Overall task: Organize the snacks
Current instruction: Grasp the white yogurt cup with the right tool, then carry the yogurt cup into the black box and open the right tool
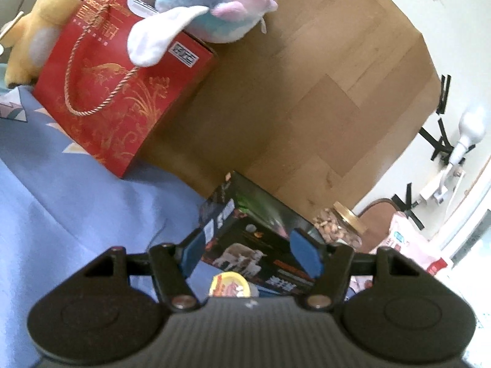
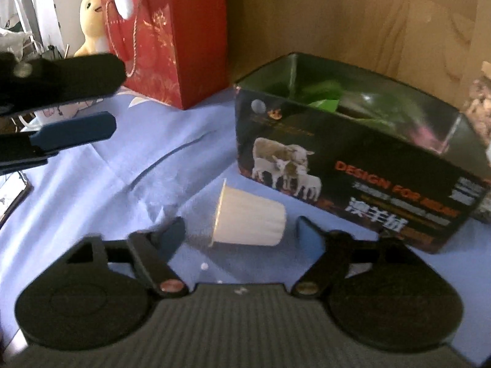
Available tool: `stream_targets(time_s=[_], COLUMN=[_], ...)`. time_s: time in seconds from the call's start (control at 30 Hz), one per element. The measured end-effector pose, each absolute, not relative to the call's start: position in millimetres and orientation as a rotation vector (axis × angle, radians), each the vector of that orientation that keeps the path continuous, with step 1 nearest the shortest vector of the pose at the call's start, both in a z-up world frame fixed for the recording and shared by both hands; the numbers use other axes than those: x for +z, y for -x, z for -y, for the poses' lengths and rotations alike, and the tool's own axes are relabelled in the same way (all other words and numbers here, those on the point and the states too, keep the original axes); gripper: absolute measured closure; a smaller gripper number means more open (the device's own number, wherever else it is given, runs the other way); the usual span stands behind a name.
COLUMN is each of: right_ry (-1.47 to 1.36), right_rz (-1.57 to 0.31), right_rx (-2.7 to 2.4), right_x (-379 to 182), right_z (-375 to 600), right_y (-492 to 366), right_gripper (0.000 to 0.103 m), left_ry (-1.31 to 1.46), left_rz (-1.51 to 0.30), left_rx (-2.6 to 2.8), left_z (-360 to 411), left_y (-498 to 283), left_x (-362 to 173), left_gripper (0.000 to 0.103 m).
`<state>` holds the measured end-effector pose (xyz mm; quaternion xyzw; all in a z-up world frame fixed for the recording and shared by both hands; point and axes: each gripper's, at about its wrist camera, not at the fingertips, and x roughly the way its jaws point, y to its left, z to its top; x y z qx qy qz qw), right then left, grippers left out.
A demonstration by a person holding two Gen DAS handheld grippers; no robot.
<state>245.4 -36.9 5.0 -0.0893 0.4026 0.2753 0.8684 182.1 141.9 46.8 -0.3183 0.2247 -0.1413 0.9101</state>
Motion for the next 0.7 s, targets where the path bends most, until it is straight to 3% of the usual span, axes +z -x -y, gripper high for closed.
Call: stream_targets(time_s=[0.13,0.37,0.47,0.7], right_ry=[0.187,0.163,0.175,0.213], right_rz=[-0.819,-0.835,-0.838,-0.82], right_rx=[0.555,0.591,0.656,0.734], right_x=[3,6,9,13], right_z=[34,43,49,68], right_y=[-247,-233,-211,-150], right_gripper=[0.052,0.052,0.052,0.054], left_ry=[0.639,0.632,0.611,0.536], left_rz=[-0.468,-0.5,-0.531,-0.584], left_rx=[-0.309,-0.292,-0.292,-0.307], left_z=[-138,-137,-133,-120], left_y=[-181,-186,-190,-193], left_x=[49,45,43,41], left_gripper=[0.04,0.04,0.035,0.035])
